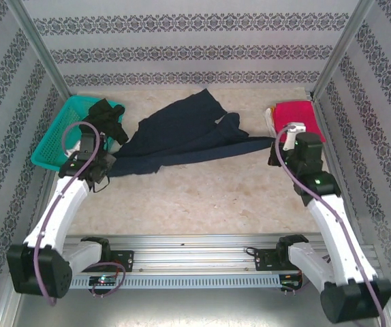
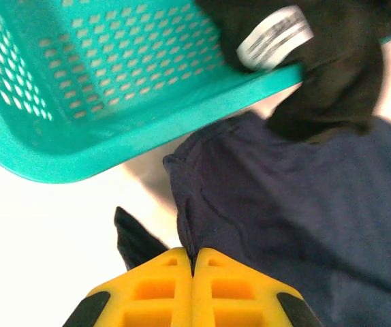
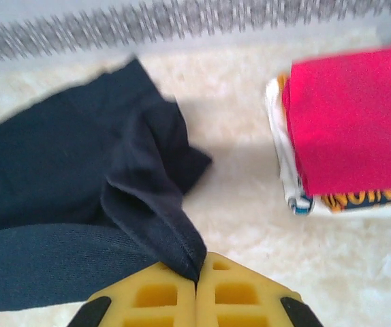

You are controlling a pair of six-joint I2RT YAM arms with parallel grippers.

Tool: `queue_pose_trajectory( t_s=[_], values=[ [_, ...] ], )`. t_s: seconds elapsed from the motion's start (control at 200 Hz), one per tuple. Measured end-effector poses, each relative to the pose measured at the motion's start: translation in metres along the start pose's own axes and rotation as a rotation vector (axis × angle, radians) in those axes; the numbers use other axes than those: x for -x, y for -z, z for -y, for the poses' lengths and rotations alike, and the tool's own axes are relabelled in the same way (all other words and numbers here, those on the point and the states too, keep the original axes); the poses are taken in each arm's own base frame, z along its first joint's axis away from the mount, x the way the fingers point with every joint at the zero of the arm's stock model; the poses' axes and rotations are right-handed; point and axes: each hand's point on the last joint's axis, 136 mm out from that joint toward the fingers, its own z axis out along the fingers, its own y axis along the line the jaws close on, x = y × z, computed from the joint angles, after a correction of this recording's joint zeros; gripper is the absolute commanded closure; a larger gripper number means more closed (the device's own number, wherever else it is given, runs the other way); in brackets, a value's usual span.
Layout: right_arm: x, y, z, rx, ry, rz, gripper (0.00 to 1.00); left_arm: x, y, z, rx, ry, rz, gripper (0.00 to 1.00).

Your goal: Fold and stack the t-shirts

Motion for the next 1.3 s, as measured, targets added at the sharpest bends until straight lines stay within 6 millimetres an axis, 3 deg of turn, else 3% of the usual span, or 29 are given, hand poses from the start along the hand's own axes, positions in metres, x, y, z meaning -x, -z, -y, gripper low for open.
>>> queue_pose_trajectory(
  t_s=[0.145,0.255,0.34,0.44,0.59,0.754,0.864,0.944,1.014,1.094,1.189,1.299],
  values=[
    [0.041,0.040,-0.010,0.028,-0.001,0.144,1.00,0.033,0.052,0.028,-0.108,-0.008,0.091,1.00],
    [0.068,0.060,-0.016,0.042,-0.001,0.212,1.00,0.055,0.082,0.049,-0.176,-0.021,0.142,1.00],
    [0.080,0.068,-0.018,0.048,-0.006,0.242,1.00,0.064,0.092,0.060,-0.197,-0.041,0.161,1.00],
    [0.087,0.065,-0.019,0.045,-0.007,0.240,1.00,0.070,0.085,0.074,-0.186,-0.077,0.147,1.00],
    [0.095,0.032,-0.013,0.014,-0.017,0.171,1.00,0.065,0.040,0.092,-0.125,-0.126,0.065,1.00],
    [0.085,-0.033,-0.001,-0.025,-0.042,0.033,1.00,0.059,-0.007,0.103,-0.053,-0.161,-0.008,1.00],
    [0.093,-0.066,0.003,-0.028,-0.061,-0.013,1.00,0.072,-0.023,0.129,-0.057,-0.171,-0.006,1.00],
    [0.114,-0.078,-0.001,-0.010,-0.072,0.008,1.00,0.088,-0.023,0.154,-0.091,-0.172,0.022,1.00],
    [0.142,-0.075,-0.008,0.016,-0.074,0.063,1.00,0.106,-0.012,0.176,-0.139,-0.167,0.062,1.00],
    [0.180,-0.055,-0.016,0.040,-0.070,0.157,1.00,0.127,0.016,0.197,-0.206,-0.155,0.127,1.00],
    [0.224,-0.020,-0.025,0.070,-0.074,0.294,1.00,0.151,0.055,0.212,-0.276,-0.137,0.215,1.00],
    [0.258,0.028,-0.035,0.098,-0.066,0.417,1.00,0.175,0.106,0.219,-0.345,-0.123,0.316,1.00]
  ],
)
